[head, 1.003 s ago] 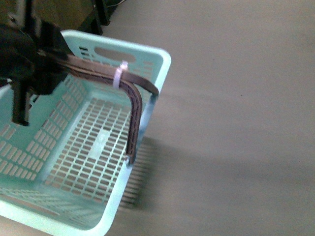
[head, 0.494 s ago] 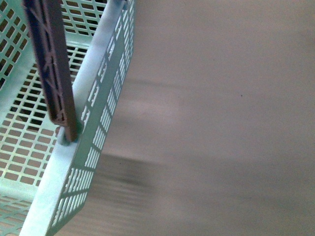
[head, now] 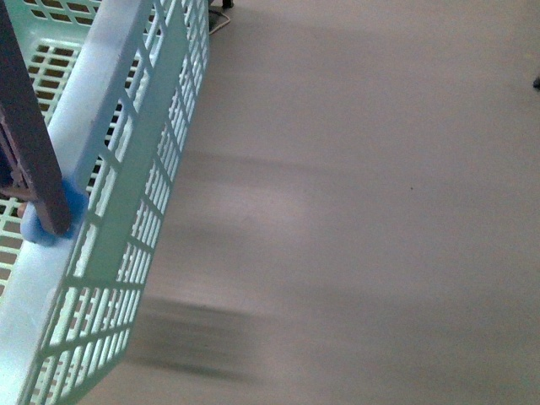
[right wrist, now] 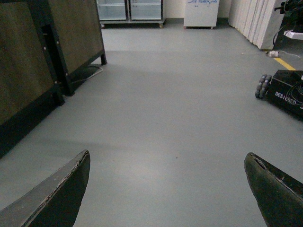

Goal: Pick mango and avocado into basket

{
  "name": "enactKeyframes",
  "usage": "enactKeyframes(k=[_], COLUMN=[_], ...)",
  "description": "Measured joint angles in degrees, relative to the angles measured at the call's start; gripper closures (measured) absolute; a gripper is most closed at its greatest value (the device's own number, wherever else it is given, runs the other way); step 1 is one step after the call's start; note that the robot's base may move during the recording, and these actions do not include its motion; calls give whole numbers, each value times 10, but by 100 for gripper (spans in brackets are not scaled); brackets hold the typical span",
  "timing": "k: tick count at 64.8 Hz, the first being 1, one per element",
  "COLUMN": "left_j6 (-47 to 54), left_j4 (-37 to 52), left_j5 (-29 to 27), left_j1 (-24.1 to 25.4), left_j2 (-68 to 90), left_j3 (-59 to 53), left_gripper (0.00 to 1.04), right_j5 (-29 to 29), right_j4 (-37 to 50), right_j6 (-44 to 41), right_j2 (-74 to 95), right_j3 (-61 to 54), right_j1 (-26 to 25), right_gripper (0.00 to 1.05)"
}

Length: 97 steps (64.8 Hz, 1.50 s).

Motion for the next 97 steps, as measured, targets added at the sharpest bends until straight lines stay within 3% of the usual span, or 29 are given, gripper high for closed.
enactKeyframes(k=[97], left_j6=[-1], left_j4=[-1], left_j5=[2], left_j1=[0], left_j2=[0], left_j3=[1], left_gripper=[89], right_j5=[0], right_j4=[0], right_j6=[0], right_j2=[0], right_j3=[0], right_j1=[0], right_gripper=[9])
